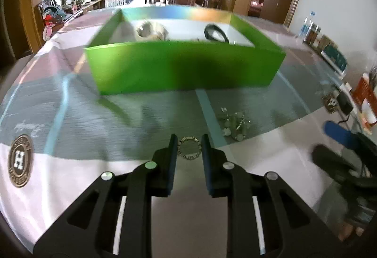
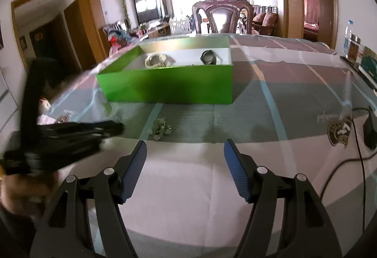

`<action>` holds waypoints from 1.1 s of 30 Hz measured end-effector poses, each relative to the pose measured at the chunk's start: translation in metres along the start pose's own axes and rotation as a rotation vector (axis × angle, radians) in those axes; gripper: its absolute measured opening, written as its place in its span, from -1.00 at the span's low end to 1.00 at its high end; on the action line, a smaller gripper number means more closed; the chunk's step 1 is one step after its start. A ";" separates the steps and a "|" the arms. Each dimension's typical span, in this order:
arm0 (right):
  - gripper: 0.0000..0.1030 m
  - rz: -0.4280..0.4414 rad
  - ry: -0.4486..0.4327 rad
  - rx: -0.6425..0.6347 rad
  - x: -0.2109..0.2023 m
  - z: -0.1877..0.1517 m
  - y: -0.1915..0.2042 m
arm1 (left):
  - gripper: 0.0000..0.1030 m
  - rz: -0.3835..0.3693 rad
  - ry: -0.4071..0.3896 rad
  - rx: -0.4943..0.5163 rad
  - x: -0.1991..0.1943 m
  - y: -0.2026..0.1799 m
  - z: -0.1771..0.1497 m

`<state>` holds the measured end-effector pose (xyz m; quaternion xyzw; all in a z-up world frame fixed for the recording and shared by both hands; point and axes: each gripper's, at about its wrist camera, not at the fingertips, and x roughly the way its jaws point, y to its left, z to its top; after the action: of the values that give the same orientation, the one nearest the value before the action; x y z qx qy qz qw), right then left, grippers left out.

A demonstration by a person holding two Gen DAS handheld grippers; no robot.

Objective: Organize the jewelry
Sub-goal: 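Grasp the small gold ring with the left tool while the right tool reaches to the green jade pendant, then close the right tool on the jade pendant and lift both pieces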

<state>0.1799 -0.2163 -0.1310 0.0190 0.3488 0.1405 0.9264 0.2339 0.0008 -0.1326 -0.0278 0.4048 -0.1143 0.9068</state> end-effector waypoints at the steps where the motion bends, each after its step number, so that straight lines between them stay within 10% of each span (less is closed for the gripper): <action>1: 0.30 -0.003 0.015 -0.011 0.006 0.003 0.002 | -0.60 0.002 -0.020 -0.008 -0.009 0.003 -0.001; 18: 0.27 -0.032 0.239 -0.137 0.097 0.031 0.039 | -0.60 -0.019 -0.136 -0.044 -0.086 0.031 -0.011; 26: -0.58 0.000 0.218 -0.122 0.092 0.031 0.040 | -0.60 -0.021 -0.135 -0.050 -0.084 0.034 -0.012; 33: -0.64 0.056 0.135 -0.070 0.062 0.024 0.033 | -0.60 -0.009 -0.137 -0.058 -0.088 0.037 -0.014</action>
<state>0.2321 -0.1664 -0.1482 -0.0133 0.4046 0.1793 0.8967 0.1738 0.0572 -0.0831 -0.0637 0.3447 -0.1044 0.9307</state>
